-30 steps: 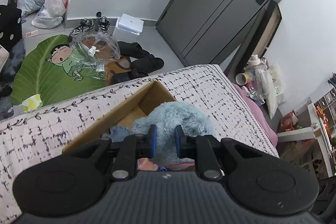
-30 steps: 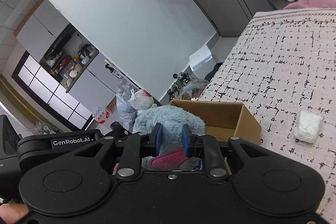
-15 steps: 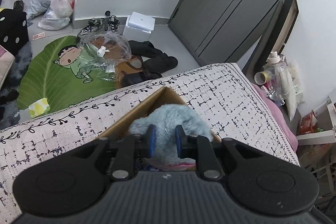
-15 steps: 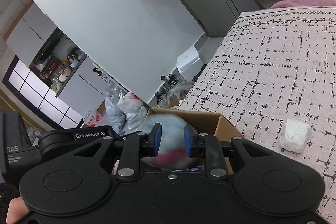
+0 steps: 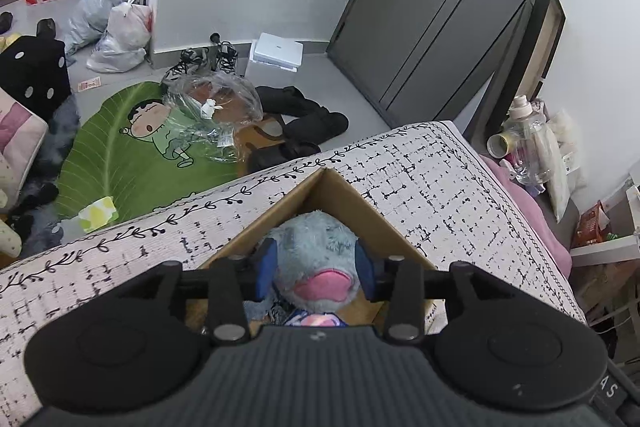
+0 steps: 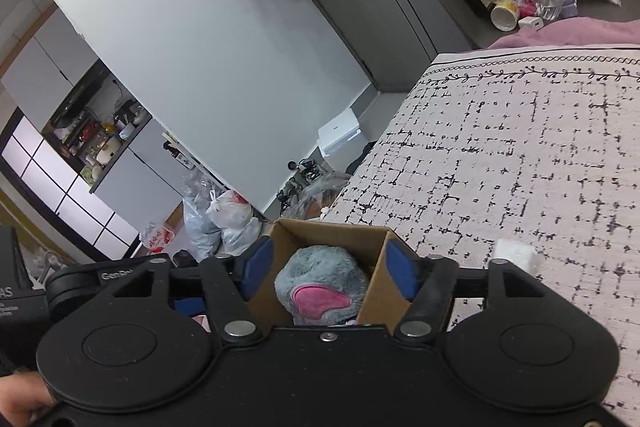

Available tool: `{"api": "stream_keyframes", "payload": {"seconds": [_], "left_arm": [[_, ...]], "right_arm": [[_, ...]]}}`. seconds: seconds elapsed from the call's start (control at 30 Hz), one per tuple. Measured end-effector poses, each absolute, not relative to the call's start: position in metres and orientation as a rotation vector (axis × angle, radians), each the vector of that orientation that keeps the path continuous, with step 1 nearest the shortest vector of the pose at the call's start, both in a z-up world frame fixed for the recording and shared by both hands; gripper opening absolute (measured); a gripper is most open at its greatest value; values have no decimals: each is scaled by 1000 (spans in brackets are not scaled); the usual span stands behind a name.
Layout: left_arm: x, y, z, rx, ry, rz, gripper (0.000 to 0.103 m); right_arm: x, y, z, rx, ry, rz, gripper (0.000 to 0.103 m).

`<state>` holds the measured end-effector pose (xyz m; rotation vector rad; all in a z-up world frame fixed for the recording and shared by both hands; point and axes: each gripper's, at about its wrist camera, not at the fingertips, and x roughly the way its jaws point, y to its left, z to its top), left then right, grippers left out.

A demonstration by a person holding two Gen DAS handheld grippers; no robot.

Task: Organize soft objects
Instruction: 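Lower the grey plush into the box and open both grippers, then move left gripper toward orange burger plush while right gripper approaches white tissue pack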

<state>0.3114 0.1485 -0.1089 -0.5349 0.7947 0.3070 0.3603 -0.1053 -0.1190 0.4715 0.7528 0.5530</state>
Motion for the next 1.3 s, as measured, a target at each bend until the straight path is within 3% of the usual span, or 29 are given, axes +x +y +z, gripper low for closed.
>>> {"api": "stream_keyframes", "payload": {"seconds": [0.2,0.37,1.3], "left_arm": [[290,138,-93,-486,759,291,53],[275,132,-81,-453,762,277,78],[203,116,-40,-383,706,227,79]], "right_arm": [[346,-113,-108,453,721,548,85],[332,-118,-100,435,690,537,95],[283,-161,-58,330,679,450,98]]}}
